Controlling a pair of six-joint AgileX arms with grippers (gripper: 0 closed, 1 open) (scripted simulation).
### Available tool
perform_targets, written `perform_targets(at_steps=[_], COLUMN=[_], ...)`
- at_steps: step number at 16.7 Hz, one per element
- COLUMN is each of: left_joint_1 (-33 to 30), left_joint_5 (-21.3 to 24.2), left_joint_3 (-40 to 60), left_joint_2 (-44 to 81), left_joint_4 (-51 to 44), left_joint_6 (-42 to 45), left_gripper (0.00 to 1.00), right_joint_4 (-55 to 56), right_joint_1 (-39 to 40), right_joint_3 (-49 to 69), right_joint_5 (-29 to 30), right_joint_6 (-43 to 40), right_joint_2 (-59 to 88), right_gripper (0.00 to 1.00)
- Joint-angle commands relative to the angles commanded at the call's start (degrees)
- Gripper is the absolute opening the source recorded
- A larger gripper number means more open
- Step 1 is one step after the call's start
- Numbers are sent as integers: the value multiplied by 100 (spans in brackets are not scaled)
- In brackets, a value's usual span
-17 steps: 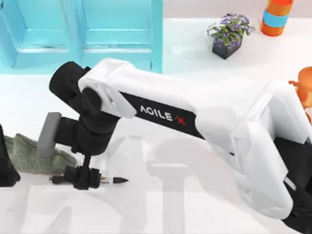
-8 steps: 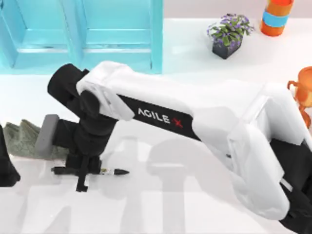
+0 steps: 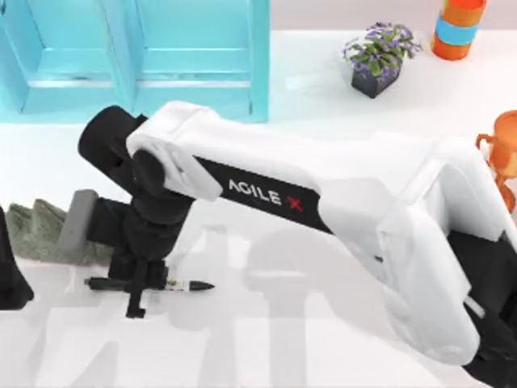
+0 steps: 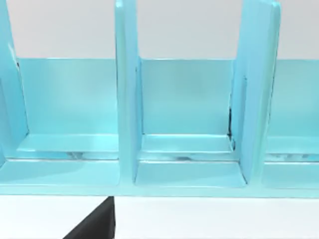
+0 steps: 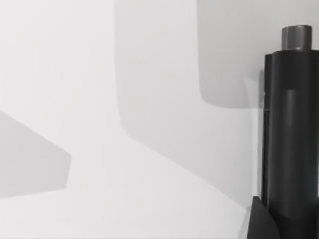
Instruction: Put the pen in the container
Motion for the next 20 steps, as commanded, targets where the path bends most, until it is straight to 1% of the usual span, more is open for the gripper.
perform_targets(at_steps=[3, 9, 11, 13, 17, 20], left_joint_1=[0, 0, 0, 0, 0, 0], left_joint_5=[0, 0, 0, 0, 0, 0], left_joint_3=[0, 0, 0, 0, 0, 0], left_joint_2=[0, 0, 0, 0, 0, 0], left_joint_4=[0, 0, 0, 0, 0, 0], left_joint_6=[0, 0, 0, 0, 0, 0], left_gripper=[100, 100, 100, 100, 100, 100], right_joint_4=[-371, -2065, -2451, -2631, -2735, -2819], right_joint_1=[-139, -705, -750, -616, -184, -35], right_joint_3=[305, 1481, 1801, 2140, 2970, 3426], right_joint_5=[79, 163, 176, 163, 85, 26], right_joint_6=[85, 693, 795, 694, 231, 35], right_joint_2=[-111, -480, -526, -418, 94, 505], right_gripper=[0, 0, 0, 0, 0, 0])
